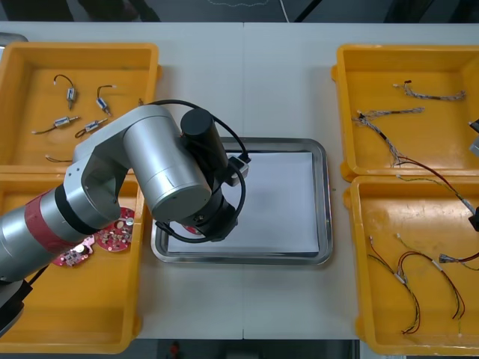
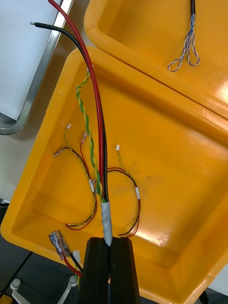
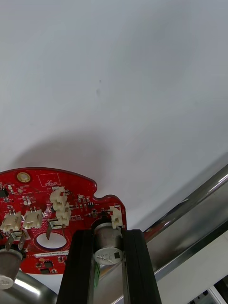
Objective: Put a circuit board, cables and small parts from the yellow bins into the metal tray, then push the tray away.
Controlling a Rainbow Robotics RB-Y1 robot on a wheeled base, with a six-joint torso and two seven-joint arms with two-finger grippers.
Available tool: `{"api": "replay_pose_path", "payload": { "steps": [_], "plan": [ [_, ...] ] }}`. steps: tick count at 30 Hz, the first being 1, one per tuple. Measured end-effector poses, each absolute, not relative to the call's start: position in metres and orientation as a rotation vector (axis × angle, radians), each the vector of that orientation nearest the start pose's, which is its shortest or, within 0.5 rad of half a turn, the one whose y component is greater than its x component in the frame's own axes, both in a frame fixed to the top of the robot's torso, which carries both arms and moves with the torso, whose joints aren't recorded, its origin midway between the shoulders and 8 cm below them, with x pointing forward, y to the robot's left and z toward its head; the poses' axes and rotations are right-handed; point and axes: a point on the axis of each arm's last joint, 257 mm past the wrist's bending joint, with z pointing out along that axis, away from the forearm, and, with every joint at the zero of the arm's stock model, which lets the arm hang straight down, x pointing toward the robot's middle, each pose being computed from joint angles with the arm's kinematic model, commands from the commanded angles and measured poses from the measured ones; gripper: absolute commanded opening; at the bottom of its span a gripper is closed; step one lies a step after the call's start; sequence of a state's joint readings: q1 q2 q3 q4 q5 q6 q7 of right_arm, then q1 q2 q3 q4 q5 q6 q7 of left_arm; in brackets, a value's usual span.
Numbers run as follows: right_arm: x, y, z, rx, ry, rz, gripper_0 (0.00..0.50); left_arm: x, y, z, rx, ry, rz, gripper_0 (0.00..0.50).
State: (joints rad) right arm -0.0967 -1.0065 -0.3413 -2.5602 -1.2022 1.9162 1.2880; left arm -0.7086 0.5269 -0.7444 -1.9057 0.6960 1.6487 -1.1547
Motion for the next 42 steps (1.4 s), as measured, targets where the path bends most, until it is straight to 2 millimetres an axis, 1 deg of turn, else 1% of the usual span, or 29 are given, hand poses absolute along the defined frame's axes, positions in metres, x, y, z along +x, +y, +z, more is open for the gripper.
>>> {"api": "replay_pose_path", "payload": {
  "steps": [6, 11, 18, 19, 20, 21, 22, 23, 24, 25, 30, 36, 39, 42],
  "plan": [
    [0.308, -0.307, -0.117, -0.62, 2.587, -0.096, 0.0, 0.401, 0.064, -0.272, 0.945, 2.63, -0.01, 0.001],
    [0.31, -0.31, -0.118, -0.694, 2.574, -0.118, 0.0, 0.397, 0.06, -0.28, 0.971, 2.626, -0.008, 0.001],
    [0.313, -0.316, -0.119, -0.671, 2.587, -0.117, 0.0, 0.393, 0.058, -0.287, 0.996, 2.626, -0.006, 0.005],
    [0.314, -0.316, -0.119, -0.671, 2.587, -0.118, 0.0, 0.393, 0.058, -0.288, 0.997, 2.622, -0.009, 0.101],
    [0.314, -0.317, -0.119, -0.671, 2.587, -0.12, 0.0, 0.394, 0.057, -0.288, 0.996, 2.617, -0.014, 0.156],
    [0.315, -0.318, -0.119, -0.67, 2.588, -0.121, 0.0, 0.395, 0.056, -0.288, 0.995, 2.611, -0.021, 0.279],
    [0.316, -0.318, -0.119, -0.666, 2.589, -0.12, 0.0, 0.396, 0.055, -0.287, 0.993, 2.606, -0.025, 0.354],
    [0.316, -0.319, -0.119, -0.663, 2.591, -0.119, 0.0, 0.397, 0.055, -0.287, 0.991, 2.603, -0.027, 0.396],
    [0.317, -0.319, -0.119, -0.659, 2.593, -0.117, 0.0, 0.398, 0.056, -0.287, 0.989, 2.602, -0.027, 0.456],
    [0.317, -0.32, -0.119, -0.656, 2.594, -0.117, 0.0, 0.398, 0.057, -0.287, 0.988, 2.601, -0.026, 0.5],
    [0.318, -0.321, -0.119, -0.658, 2.595, -0.118, 0.0, 0.399, 0.059, -0.287, 0.984, 2.601, -0.022, 0.5],
    [0.319, -0.322, -0.119, -0.716, 2.582, -0.132, 0.0, 0.401, 0.059, -0.284, 0.973, 2.603, -0.026, 0.5],
    [0.319, -0.322, -0.119, -0.716, 2.581, -0.132, 0.0, 0.403, 0.065, -0.276, 0.947, 2.62, -0.025, 0.5],
    [0.319, -0.322, -0.118, -0.715, 2.58, -0.133, 0.0, 0.402, 0.071, -0.258, 0.915, 2.639, -0.037, 0.5]
  ]
}}
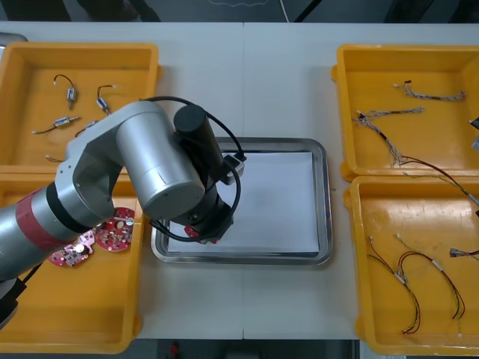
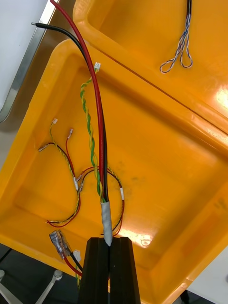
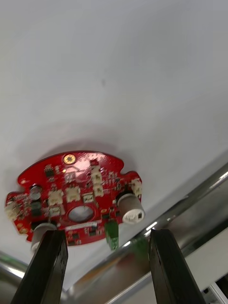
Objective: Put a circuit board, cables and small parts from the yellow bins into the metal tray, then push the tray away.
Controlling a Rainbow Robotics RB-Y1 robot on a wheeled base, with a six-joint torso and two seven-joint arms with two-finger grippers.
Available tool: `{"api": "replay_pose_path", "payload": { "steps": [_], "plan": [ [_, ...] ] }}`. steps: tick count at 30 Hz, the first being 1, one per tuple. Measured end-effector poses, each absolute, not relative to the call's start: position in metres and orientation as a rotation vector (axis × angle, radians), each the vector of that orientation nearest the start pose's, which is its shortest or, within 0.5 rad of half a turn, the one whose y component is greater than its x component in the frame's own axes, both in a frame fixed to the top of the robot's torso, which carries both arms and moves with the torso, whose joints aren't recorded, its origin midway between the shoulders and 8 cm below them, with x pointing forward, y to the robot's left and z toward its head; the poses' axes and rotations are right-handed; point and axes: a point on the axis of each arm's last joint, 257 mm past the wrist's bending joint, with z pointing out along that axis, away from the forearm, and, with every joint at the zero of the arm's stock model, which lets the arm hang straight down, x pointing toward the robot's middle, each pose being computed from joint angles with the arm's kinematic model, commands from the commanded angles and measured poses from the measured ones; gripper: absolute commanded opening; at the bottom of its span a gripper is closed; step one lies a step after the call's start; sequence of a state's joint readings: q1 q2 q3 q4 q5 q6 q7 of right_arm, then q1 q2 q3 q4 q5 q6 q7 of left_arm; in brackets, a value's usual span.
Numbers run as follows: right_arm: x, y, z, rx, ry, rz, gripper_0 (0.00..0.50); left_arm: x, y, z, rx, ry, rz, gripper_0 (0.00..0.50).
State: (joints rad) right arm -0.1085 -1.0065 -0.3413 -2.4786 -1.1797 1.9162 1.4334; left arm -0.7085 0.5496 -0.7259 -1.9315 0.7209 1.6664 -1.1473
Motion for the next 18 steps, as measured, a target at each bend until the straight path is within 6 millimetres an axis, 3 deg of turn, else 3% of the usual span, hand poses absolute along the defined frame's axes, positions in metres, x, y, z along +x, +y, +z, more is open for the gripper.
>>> {"api": "replay_pose_path", "payload": {
  "steps": [7, 11, 18],
  "plan": [
    [0.32, -0.315, -0.114, -0.744, 2.564, -0.112, 0.0, 0.403, 0.087, -0.201, 0.797, 2.65, -0.09, 0.5],
    [0.321, -0.299, -0.106, -0.806, 2.536, -0.066, 0.0, 0.406, 0.104, -0.177, 0.715, 2.663, -0.1, 0.5],
    [0.327, -0.262, -0.101, -0.979, 2.476, -0.048, 0.0, 0.43, 0.121, -0.128, 0.553, 2.578, -0.188, 0.5]
  ]
}}
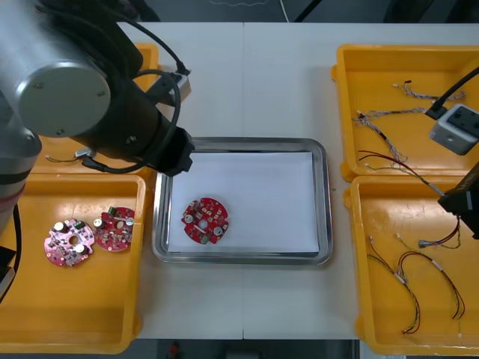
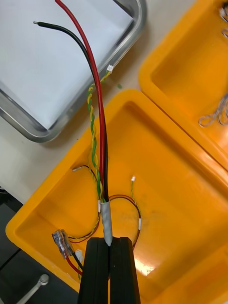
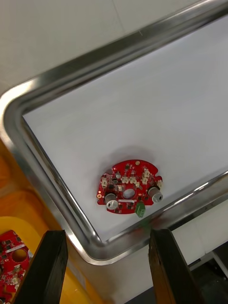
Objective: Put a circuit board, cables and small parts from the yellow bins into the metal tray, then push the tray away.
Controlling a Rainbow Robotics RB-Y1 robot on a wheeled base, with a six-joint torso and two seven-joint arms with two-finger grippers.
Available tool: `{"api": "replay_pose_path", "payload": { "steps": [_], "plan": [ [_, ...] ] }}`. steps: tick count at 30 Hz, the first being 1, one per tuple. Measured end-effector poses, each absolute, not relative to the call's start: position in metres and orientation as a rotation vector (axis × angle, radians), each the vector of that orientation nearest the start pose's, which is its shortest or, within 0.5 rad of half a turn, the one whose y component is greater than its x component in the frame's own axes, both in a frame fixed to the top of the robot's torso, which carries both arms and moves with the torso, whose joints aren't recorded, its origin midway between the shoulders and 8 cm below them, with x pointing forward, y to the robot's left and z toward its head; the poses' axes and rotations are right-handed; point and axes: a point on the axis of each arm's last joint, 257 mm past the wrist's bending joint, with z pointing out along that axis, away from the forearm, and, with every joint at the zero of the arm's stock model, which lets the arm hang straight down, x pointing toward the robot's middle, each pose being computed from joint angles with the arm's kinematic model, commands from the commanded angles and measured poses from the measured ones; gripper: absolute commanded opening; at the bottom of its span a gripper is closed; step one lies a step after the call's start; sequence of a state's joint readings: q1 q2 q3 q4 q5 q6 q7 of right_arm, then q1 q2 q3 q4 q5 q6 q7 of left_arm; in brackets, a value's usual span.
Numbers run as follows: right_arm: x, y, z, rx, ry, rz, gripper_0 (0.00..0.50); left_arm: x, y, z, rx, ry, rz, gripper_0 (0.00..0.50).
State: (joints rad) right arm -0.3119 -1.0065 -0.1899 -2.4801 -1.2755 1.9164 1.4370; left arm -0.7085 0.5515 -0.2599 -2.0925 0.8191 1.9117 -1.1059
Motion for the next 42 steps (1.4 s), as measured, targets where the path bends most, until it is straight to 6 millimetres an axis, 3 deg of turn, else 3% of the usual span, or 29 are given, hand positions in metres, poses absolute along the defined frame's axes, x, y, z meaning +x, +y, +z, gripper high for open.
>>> {"api": "replay_pose_path", "payload": {
  "steps": [4, 12, 21, 24, 29, 33, 42],
  "plan": [
    [0.327, -0.239, -0.103, -1.107, 2.438, -0.059, 0.0, 0.442, 0.137, -0.108, 0.472, 2.545, -0.209, 0.5],
    [0.324, -0.202, -0.112, -1.359, 2.359, -0.127, 0.0, 0.458, 0.183, -0.086, 0.347, 2.519, -0.15, 0.5],
    [0.329, -0.161, -0.123, -1.548, 2.225, -0.174, 0.0, 0.476, 0.249, -0.069, 0.138, 2.532, -0.099, 0.5],
    [0.332, -0.15, -0.127, -1.589, 2.178, -0.194, 0.0, 0.481, 0.272, -0.068, 0.063, 2.547, -0.085, 0.5],
    [0.341, -0.135, -0.136, -1.814, 1.995, -0.285, 0.0, 0.488, 0.304, -0.07, -0.061, 2.571, -0.073, 0.5],
    [0.35, -0.124, -0.147, -1.824, 1.996, -0.3, 0.0, 0.492, 0.328, -0.076, -0.108, 2.595, -0.039, 0.5],
    [0.368, -0.102, -0.175, -1.961, 1.927, -0.327, 0.0, 0.494, 0.361, -0.095, 0.158, 2.666, 0.097, 0.5]
  ]
}}
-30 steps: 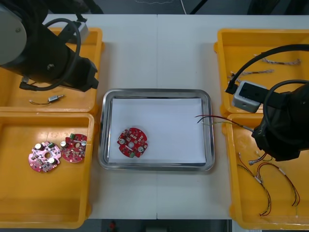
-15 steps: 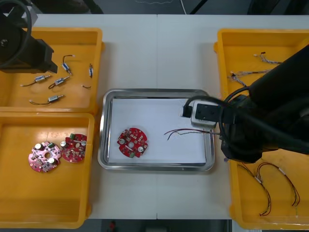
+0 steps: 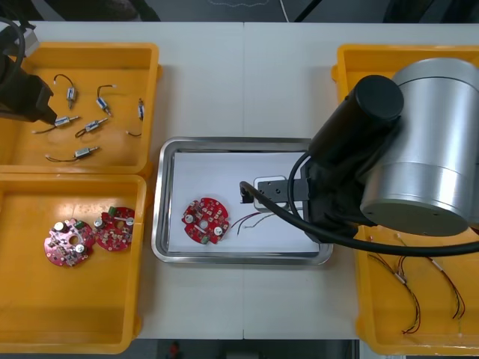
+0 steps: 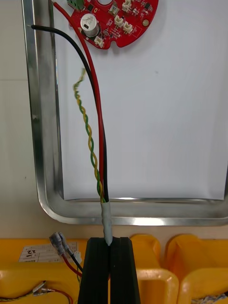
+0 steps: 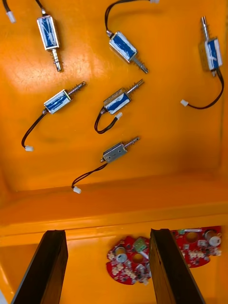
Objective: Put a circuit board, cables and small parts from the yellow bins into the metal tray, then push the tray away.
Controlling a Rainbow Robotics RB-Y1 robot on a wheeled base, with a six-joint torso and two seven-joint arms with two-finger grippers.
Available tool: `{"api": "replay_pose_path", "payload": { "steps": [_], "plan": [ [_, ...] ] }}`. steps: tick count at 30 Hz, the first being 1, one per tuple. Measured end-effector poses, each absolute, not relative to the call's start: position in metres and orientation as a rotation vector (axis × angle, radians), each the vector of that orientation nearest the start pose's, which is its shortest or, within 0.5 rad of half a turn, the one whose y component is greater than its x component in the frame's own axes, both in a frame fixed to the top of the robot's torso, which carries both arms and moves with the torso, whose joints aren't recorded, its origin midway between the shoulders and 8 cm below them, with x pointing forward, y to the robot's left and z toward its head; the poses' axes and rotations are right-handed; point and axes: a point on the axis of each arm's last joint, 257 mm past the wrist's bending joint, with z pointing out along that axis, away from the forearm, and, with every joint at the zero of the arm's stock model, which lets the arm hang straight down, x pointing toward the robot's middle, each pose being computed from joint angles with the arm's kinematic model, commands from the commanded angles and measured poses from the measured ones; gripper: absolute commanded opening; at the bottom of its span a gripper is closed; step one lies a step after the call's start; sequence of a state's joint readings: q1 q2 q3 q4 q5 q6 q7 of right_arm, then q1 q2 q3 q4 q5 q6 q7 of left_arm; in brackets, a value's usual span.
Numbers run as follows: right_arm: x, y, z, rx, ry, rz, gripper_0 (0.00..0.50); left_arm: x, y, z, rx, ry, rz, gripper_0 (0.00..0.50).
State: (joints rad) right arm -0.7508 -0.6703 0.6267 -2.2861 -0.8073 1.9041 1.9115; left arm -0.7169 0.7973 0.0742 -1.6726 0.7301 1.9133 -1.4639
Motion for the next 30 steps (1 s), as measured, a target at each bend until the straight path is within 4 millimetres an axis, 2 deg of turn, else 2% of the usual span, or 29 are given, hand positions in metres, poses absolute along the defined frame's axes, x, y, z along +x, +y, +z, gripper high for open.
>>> {"api": "replay_pose_path", "payload": {
  "steps": [4, 11, 16, 20, 26, 30],
  "plan": [
    [0.376, -0.095, -0.189, -1.953, 1.962, -0.304, 0.0, 0.498, 0.368, -0.101, 0.258, 2.685, 0.109, 0.5],
    [0.389, -0.093, -0.222, -2.033, 1.974, -0.302, 0.0, 0.515, 0.375, -0.105, 0.305, 2.654, 0.095, 0.5],
    [0.4, -0.088, -0.247, -2.032, 1.969, -0.374, 0.0, 0.524, 0.384, -0.11, 0.528, 2.623, 0.137, 0.5],
    [0.407, -0.076, -0.262, -2.033, 1.911, -0.393, 0.0, 0.538, 0.389, -0.109, 0.698, 2.573, 0.177, 0.5],
    [0.416, -0.067, -0.279, -1.989, 1.915, -0.327, 0.0, 0.559, 0.393, -0.111, 0.664, 2.553, 0.174, 0.5],
    [0.416, -0.068, -0.286, -1.986, 1.932, -0.323, 0.0, 0.567, 0.399, -0.114, 0.62, 2.556, 0.158, 0.5]
  ]
}}
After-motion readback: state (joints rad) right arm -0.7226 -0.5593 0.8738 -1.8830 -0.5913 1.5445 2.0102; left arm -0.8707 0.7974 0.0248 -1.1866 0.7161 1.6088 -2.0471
